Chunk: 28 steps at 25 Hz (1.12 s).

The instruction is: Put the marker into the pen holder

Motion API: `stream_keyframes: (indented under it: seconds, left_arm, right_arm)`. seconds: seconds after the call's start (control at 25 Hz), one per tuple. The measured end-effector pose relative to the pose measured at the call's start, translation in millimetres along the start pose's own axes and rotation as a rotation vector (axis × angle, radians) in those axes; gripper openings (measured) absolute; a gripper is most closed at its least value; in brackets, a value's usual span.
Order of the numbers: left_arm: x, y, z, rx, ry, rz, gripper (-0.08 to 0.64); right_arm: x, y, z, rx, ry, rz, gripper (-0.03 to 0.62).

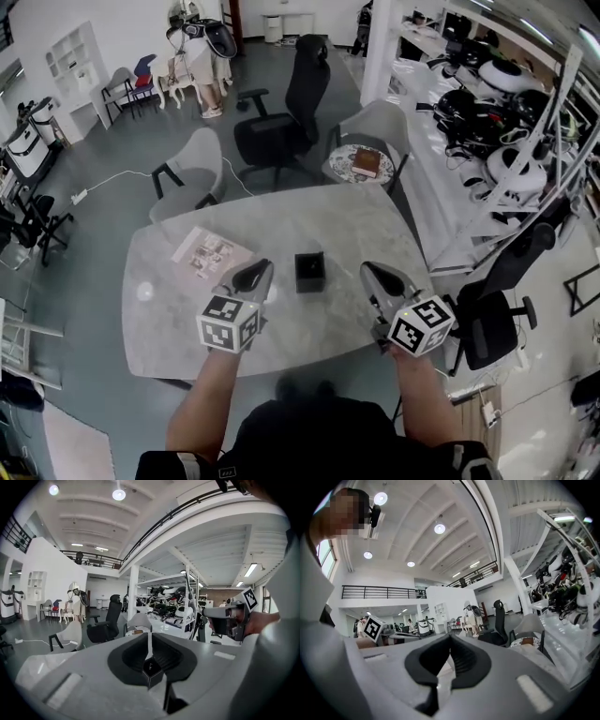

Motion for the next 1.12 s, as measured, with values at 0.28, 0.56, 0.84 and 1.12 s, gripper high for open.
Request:
stream_keyframes:
  seconds: [0.28,0.56,0.84,1.12]
  left_arm:
    - [-5.5,-9.9,7.9,0.0,-0.015,0.005,0.034]
    - [-1.0,-13.0,4.3,0.006,-0.027,-0.002,0.031]
    - [5.3,-7.0,-0.1,0.0,-0.025,-0.002,0.028]
    - [4.2,12.4,8.0,-0.013,-0.005,0.039,0.02]
  right_arm:
    - [-1.2,3.7,-11.1,0.0,0.001,-0.07,0.003]
    - [5.0,12.9,-9.6,-0.002,0.026,-0.12,0.002]
    - [10.9,12.4,-5.3,0.003,0.044,-0.124,0.002]
    - [-12.9,14.1,14.1,-0.004,0.025,-0.188,0.002]
Point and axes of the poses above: the fingertips, and each gripper's own axes: z forward along the fingers, y to its left, x out of its underside, the point moved 1 cm from there along -z, backward along the fingers, and after that the axes turned 1 degree about z, right-handed, at the moved point
